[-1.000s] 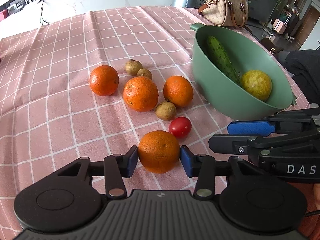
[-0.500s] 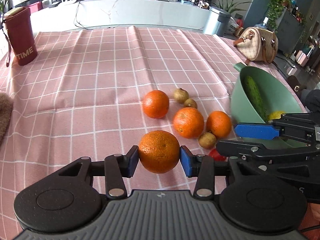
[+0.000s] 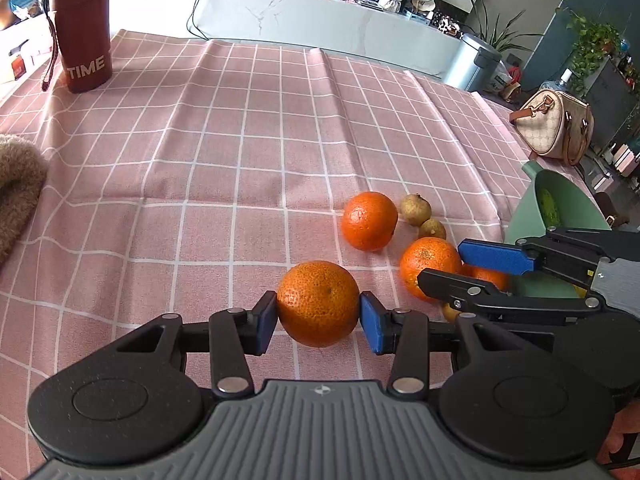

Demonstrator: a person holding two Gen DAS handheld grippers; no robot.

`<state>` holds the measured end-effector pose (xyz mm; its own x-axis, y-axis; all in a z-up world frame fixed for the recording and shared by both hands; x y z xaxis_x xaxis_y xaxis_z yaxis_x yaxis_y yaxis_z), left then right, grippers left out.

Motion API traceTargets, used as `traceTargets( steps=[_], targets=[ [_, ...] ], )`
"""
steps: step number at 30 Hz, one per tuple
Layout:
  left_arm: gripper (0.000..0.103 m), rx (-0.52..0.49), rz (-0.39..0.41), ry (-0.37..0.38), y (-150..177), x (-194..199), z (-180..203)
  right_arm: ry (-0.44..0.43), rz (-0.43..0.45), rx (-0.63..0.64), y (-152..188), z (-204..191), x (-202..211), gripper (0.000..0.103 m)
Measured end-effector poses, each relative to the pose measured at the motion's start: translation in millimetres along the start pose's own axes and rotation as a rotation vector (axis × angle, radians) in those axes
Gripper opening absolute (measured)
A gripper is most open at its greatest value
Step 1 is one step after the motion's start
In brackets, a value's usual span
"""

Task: Organize fruits
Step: 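Carry both oranges into the colander and open both tools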

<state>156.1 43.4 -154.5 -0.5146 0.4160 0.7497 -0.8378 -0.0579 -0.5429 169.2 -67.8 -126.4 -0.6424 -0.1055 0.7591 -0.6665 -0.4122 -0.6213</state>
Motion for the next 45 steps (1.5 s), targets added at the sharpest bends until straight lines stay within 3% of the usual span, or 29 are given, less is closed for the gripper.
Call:
traceTargets(
  steps=[16,26,36,45],
  targets=[
    [0.050,0.015,0.008,-0.010,2.5,0.6,-3.7,0.079,0.024,0.093,1.5,-4.0,-11.1,0.037],
    [0.050,0.023,0.009,-0.030,3.9,22.6,10.8,0.026,0.043,0.066,-5.9,-1.8,19.9,0.034],
    [0.050,-0.039,0.058,0.033,-10.8,53.6,74.3,-0.055,0.055,-0.019,-6.0,29.4,84.2,0.034],
    [0.050,-0.175,0.006,0.116,-19.1,44.5,155.7,-0.051,0.019,-0.027,13.9,88.2,121.9,0.034]
  ],
)
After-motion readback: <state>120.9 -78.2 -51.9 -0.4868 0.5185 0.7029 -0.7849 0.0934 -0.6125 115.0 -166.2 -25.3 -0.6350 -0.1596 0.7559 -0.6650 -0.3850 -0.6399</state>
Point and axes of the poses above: each gripper's, at about its wrist camera, not at the fingertips, and x roughly against the way its jaws point, z to its right, y to its underside, the point moved 10 cm from there along -x, roughly the way its jaws point, and after that the axes turned 11 degrees about y, right-handed, at the moved point
